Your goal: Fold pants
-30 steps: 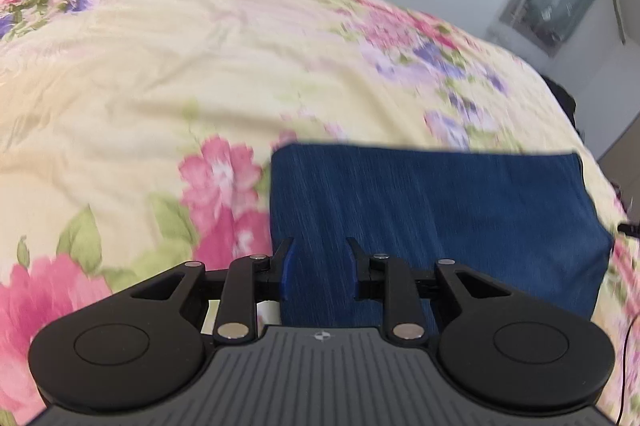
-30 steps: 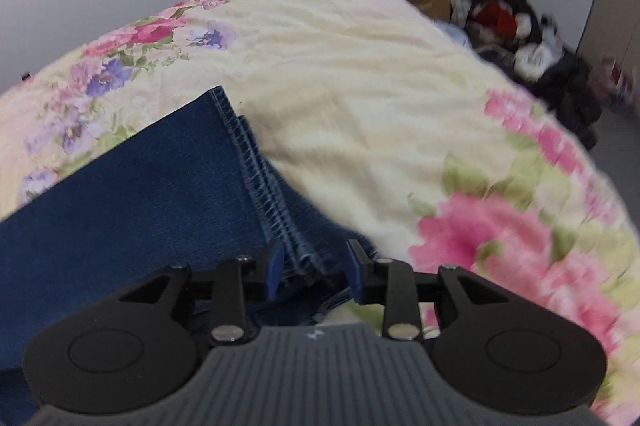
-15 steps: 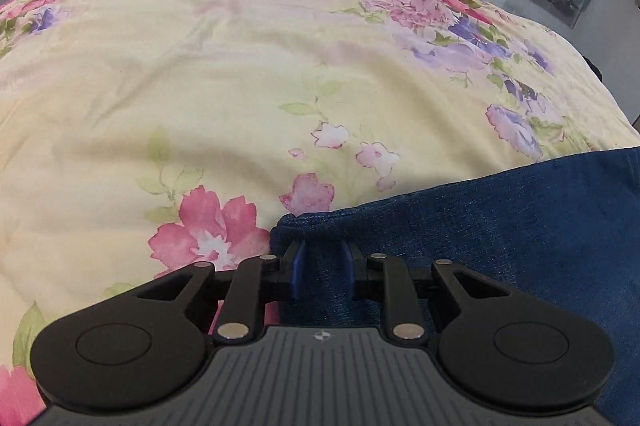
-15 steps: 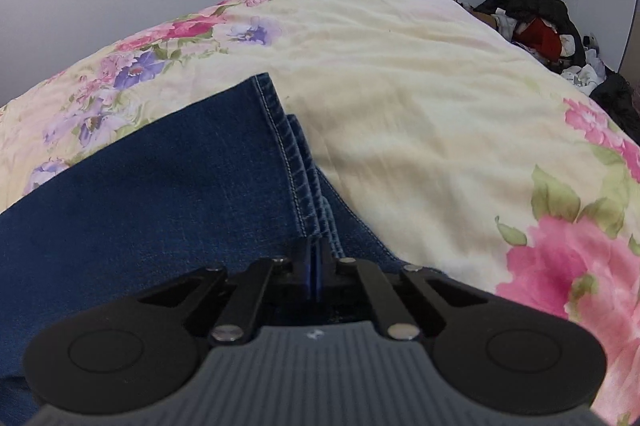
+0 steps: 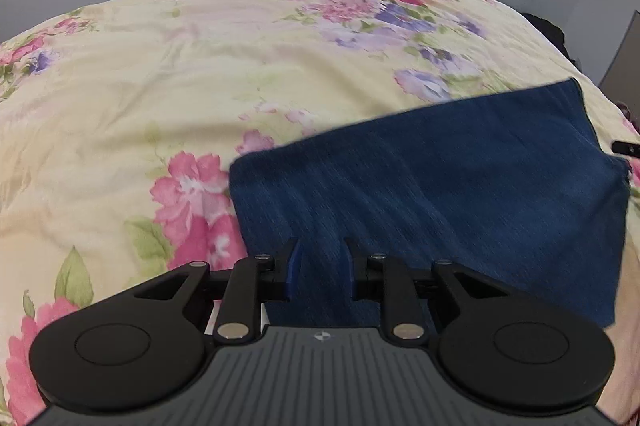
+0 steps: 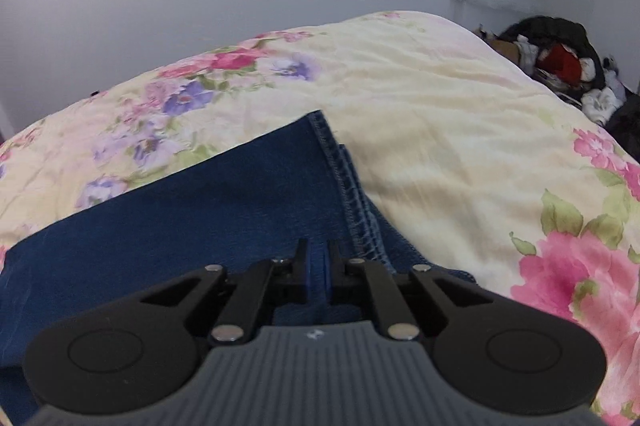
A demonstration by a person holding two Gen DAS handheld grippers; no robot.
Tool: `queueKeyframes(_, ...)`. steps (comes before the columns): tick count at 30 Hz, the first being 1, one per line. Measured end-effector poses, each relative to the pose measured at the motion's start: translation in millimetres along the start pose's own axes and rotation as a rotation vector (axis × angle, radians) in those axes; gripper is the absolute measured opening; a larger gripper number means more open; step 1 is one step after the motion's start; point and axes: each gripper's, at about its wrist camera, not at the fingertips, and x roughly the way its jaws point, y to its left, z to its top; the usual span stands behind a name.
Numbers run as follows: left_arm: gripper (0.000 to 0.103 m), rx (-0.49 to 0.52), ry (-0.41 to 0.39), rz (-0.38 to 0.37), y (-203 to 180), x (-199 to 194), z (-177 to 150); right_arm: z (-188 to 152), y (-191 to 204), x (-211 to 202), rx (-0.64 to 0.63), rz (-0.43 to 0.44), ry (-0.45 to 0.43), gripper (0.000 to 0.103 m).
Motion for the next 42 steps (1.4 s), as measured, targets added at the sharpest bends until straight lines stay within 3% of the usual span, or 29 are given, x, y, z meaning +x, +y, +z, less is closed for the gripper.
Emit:
queueKeyframes(5,0.020,0.095,0.057,0.027,-29,-9,-41,-21,11,-5,-0.061,0.022,0.024,0.002)
queueKeyframes(8,0.020,0.028,0.072,0.029,-26,-5,-56,-29,5,-3,-0.020,0.029,0.013,0.000)
queueKeyframes(10,0.020,0.034,0.063,0.044,-29,-4,-62,-35,3,2,-0.012,0.031,0.019,0.000)
queueKeyframes(16,0.021,-0.024,0.058,0.039,-28,-21,-50,-29,6,4,0.019,0.006,0.047,0.000)
queueKeyframes(18,0.021,-0.034,0.034,0.027,-28,-30,-47,-25,-3,-8,0.082,0.031,0.033,0.007)
queueKeyframes(20,0.021,-0.024,0.020,0.024,-32,-36,-43,-26,-18,-26,0.177,0.060,-0.009,0.045)
queueKeyframes(25,0.021,-0.053,-0.008,-0.014,-47,-30,-26,-41,-75,-45,0.480,0.101,-0.004,0.061)
queueKeyframes(28,0.023,-0.086,-0.027,-0.057,-60,-20,-13,-63,-111,-38,0.714,0.138,0.013,0.062)
queueKeyframes(33,0.024,-0.102,-0.032,-0.108,-81,8,13,-82,-128,-4,0.879,0.223,-0.005,0.061)
queueKeyframes(37,0.024,-0.078,-0.047,-0.131,-94,32,36,-82,-124,18,0.899,0.262,-0.040,0.054)
queueKeyframes(42,0.024,-0.062,-0.064,-0.143,-111,68,66,-73,-120,16,0.814,0.270,-0.050,0.031)
